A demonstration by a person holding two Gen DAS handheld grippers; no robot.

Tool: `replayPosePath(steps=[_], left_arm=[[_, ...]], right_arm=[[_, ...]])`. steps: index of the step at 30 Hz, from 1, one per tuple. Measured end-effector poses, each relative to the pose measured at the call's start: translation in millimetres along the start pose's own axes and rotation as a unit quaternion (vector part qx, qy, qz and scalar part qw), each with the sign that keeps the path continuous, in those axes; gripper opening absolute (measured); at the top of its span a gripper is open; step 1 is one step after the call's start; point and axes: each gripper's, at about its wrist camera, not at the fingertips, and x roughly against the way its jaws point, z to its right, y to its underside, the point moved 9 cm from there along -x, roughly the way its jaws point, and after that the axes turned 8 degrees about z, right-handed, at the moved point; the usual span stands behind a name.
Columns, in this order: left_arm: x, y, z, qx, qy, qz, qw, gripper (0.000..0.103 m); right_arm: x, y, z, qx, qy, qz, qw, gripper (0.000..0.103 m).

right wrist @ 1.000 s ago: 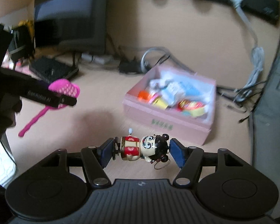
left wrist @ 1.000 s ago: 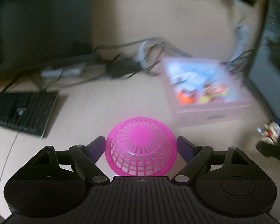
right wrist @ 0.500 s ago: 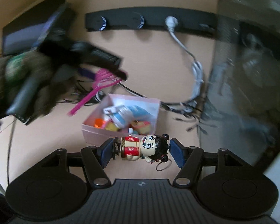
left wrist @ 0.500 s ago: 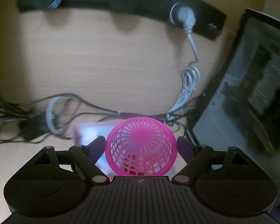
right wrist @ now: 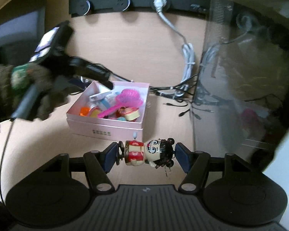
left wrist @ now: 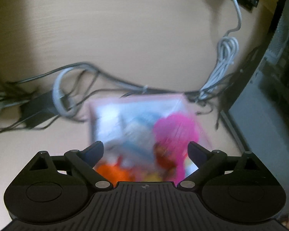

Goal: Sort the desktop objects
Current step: 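Drop the strainer into the box with the left tool while the right tool drops the doll keychain in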

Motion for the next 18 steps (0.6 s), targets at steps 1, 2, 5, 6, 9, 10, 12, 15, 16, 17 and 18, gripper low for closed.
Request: replayPosePath(steps=[1, 2, 5, 6, 9, 10, 12, 15, 16, 17, 18], left_arm=[[7, 8, -6, -0.006, -0.010, -0.004, 0.9999, 0.099], [10, 12, -13, -0.010, -0.021, -0.007, 0.9997, 0.099], [29, 24, -28, -0.012, -0.050, -0.014, 0.9986, 0.099], [33, 26, -31, -0.010, -0.056, -0.016, 0.9983, 0.099], [49, 31, -41, -0.007, -0.062, -0.023, 0.9978, 0.099], [55, 33, -43, -0.007, -0.062, -0.022, 0.9978, 0.099], [66, 35, -48, -0.004, -0.063, -0.019, 0.9978, 0.099], [81, 36, -56, 0.007, -0.064, -0.014, 0.9978, 0.100], [85, 36, -58, 0.009, -0.064, -0.012, 0.9978, 0.100], [90, 37, -61, 0.011, -0.065, -0.010, 0.9978, 0.100], [93, 37, -65, 0.012, -0.067, -0.009, 0.9977, 0.100]], right_arm=[[-6, -1, -3, 0.001, -0.006, -0.004, 1.000, 0.065], [-14, -2, -7, 0.001, -0.014, -0.008, 1.000, 0.065], [-31, -11, -24, 0.003, -0.039, -0.010, 0.999, 0.065], [-39, -16, -31, 0.006, -0.047, -0.008, 0.999, 0.065], [-54, -34, -48, 0.022, -0.064, 0.009, 0.998, 0.065], [-60, -42, -53, 0.026, -0.067, 0.015, 0.997, 0.065], [-72, -60, -60, 0.032, -0.070, 0.029, 0.997, 0.065], [-100, -86, -63, 0.006, -0.075, 0.038, 0.996, 0.065], [-112, -92, -64, -0.010, -0.077, 0.036, 0.996, 0.065], [-122, -96, -65, -0.024, -0.081, 0.032, 0.996, 0.068], [-135, -96, -66, -0.041, -0.089, 0.020, 0.995, 0.073]])
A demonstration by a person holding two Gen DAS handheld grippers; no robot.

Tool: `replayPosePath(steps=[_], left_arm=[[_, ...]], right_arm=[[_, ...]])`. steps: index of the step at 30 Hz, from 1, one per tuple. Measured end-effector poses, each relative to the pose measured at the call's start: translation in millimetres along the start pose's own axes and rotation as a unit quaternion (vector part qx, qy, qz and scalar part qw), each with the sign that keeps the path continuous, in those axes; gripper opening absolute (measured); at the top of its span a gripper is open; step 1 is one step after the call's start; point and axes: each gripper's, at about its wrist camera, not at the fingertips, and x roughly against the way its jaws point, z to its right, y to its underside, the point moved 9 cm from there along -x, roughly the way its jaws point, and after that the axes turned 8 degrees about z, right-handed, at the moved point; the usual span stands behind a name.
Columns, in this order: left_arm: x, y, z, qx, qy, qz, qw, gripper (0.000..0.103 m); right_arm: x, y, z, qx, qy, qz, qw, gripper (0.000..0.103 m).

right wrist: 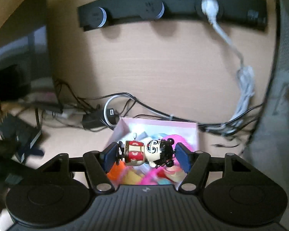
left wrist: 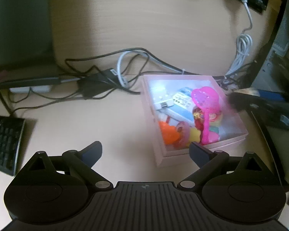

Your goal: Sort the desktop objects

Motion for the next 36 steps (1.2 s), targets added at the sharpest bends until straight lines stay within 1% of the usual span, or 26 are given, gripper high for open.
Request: replayPosePath(steps=[1, 2, 4, 6, 8, 9, 11, 13, 14, 16, 19, 20, 22, 24, 25, 27, 29, 32, 34, 36], left_arm=[[2, 1, -4, 0.002, -0.002, 0.000, 1.0000, 0.100], [4, 3, -11, 0.006, -0.006, -0.001, 1.0000, 0.100], [9, 12, -22, 0.012, -0.012, -0.003, 0.9998, 0.101], [11, 25, -31, 0.019, -0.016, -0.009, 0.9997, 0.101], [14, 43, -40, 0.027, -0.015, -0.017, 0.9994, 0.101], [15, 52, -43, 0.032, -0.013, -0.025, 0.9991, 0.101], [13, 71, -48, 0.046, -0.009, -0.047, 0.9978, 0.101], [10, 83, -52, 0.059, -0.007, -0.063, 0.9962, 0.101], [9, 86, -53, 0.063, -0.007, -0.067, 0.9957, 0.101], [10, 87, -53, 0.063, -0.005, -0.067, 0.9957, 0.101], [14, 84, -53, 0.055, 0.000, -0.056, 0.9969, 0.101], [14, 85, -53, 0.050, -0.001, -0.053, 0.9973, 0.101], [15, 87, -54, 0.033, -0.010, -0.044, 0.9984, 0.102], [13, 91, -54, 0.012, -0.020, -0.037, 0.9990, 0.102], [13, 94, -53, 0.005, -0.020, -0.034, 0.9992, 0.102], [10, 102, -51, 0.001, -0.014, -0.029, 0.9995, 0.102], [6, 109, -49, 0.006, -0.009, -0.026, 0.9996, 0.103], [-2, 118, -49, 0.024, -0.005, -0.011, 0.9996, 0.103], [-5, 119, -47, 0.026, -0.001, 0.013, 0.9996, 0.103], [-8, 119, -45, 0.020, -0.002, 0.036, 0.9992, 0.103]], right_arm=[[-11, 1, 3, -0.016, 0.000, -0.011, 1.000, 0.082], [-21, 4, 6, -0.030, 0.006, -0.016, 0.999, 0.082], [-33, 12, 9, -0.035, 0.019, -0.031, 0.999, 0.082], [-42, 24, 13, -0.031, 0.034, -0.047, 0.998, 0.078], [-46, 37, 15, -0.025, 0.037, -0.066, 0.997, 0.062], [-50, 44, 14, -0.025, 0.033, -0.079, 0.996, 0.057], [-58, 54, 11, -0.027, 0.026, -0.099, 0.994, 0.045], [-66, 61, 7, -0.028, 0.021, -0.115, 0.993, 0.040], [-71, 63, 4, -0.029, 0.018, -0.120, 0.992, 0.039], [-80, 61, -3, -0.023, 0.016, -0.117, 0.993, 0.039], [-86, 54, -10, -0.018, 0.007, -0.103, 0.995, 0.038], [-87, 53, -10, -0.010, 0.011, -0.097, 0.995, 0.038], [-86, 53, -8, 0.012, 0.033, -0.093, 0.995, 0.039], [-78, 54, -2, 0.009, 0.051, -0.096, 0.994, 0.039], [-70, 55, 2, 0.001, 0.054, -0.097, 0.994, 0.041], [-46, 54, 9, -0.012, 0.062, -0.084, 0.994, 0.046], [-21, 53, 14, -0.011, 0.072, -0.064, 0.995, 0.063], [10, 54, 22, -0.001, 0.092, -0.041, 0.995, 0.071], [25, 61, 28, -0.002, 0.101, -0.033, 0.994, 0.072], [40, 69, 37, 0.003, 0.115, -0.023, 0.993, 0.080]])
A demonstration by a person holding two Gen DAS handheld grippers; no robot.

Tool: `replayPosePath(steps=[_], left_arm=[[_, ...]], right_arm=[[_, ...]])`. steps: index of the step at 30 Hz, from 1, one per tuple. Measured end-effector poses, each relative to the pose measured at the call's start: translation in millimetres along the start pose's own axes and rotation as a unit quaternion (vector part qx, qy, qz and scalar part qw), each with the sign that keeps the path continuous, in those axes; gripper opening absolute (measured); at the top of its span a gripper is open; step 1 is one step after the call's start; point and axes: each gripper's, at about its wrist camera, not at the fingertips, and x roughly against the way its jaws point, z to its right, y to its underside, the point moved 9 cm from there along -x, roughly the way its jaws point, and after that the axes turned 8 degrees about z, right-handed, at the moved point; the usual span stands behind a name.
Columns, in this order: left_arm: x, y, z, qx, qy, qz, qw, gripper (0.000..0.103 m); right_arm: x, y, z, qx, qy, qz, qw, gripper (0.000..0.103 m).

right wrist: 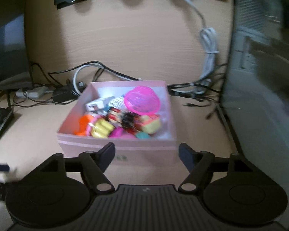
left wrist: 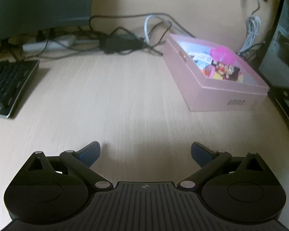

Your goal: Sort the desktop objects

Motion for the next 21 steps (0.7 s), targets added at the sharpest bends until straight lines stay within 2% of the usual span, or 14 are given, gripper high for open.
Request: replayPosePath(steps=[1, 6, 7, 11, 15, 17, 21], left_arm=[[-1, 0, 1, -0.001, 0.000, 0.012, 0.9999, 0.103], [-5, 12, 6, 0.006, -0.008, 0.020, 0.9998, 0.103], [-3, 15, 7, -0.002, -0.018, 0.028, 0.9995, 0.103], [5, 25, 17, -0.014, -0.040, 0.036, 0.9985, 0.103], [9, 32, 28, -0.034, -0.057, 0.037, 0.9971, 0.103], [7, 32, 32, -0.037, -0.065, 0.039, 0.9965, 0.103], [-1, 27, 32, -0.023, -0.081, 0.042, 0.9956, 0.103]], right_arm=[[5, 4, 6, 0.000, 0.006, 0.002, 1.000, 0.086], [18, 40, 20, 0.015, 0.009, -0.019, 1.000, 0.092], [18, 49, 18, 0.018, 0.004, -0.029, 0.999, 0.097], [23, 81, -5, 0.009, -0.042, -0.067, 0.997, 0.103], [23, 102, -22, 0.040, -0.055, -0.078, 0.995, 0.103], [23, 104, -22, 0.046, -0.059, -0.063, 0.995, 0.103], [14, 99, -21, 0.052, -0.072, -0.062, 0.994, 0.103]])
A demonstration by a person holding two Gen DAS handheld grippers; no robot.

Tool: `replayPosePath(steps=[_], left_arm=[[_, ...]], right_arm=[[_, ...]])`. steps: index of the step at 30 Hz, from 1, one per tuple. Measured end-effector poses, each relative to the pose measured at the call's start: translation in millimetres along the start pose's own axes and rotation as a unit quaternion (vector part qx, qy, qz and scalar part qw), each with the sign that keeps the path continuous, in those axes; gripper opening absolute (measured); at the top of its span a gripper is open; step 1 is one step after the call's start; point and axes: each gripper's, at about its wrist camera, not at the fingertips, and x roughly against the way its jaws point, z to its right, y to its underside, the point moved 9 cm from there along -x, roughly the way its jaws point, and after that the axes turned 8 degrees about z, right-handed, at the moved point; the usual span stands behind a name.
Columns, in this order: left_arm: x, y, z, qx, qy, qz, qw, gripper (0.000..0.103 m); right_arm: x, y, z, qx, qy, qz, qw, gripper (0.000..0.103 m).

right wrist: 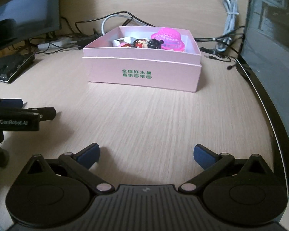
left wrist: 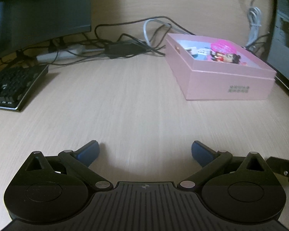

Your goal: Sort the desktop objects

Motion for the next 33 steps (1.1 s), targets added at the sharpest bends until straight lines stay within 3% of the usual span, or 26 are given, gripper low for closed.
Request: replayPosePath(steps=[6, 12, 33], left_arm=[[-3, -2, -2, 0.007, -0.009, 0.001, 0.9999, 0.103], [-3, -2, -3, 0.007, -0.011, 0.002, 0.9999, 0.103], [-3, -2, -3, 0.007, -0.012, 0.002, 0.9999, 0.103]], right_arm=[[-15, -12, 0, 0.034, -0.046, 0.013, 0.998, 0.103], [-25, -18, 3, 0.034, -0.049, 0.046, 0.997, 0.103], [-27, -20, 4, 0.041, -0.061, 0.048, 0.996, 0.103]])
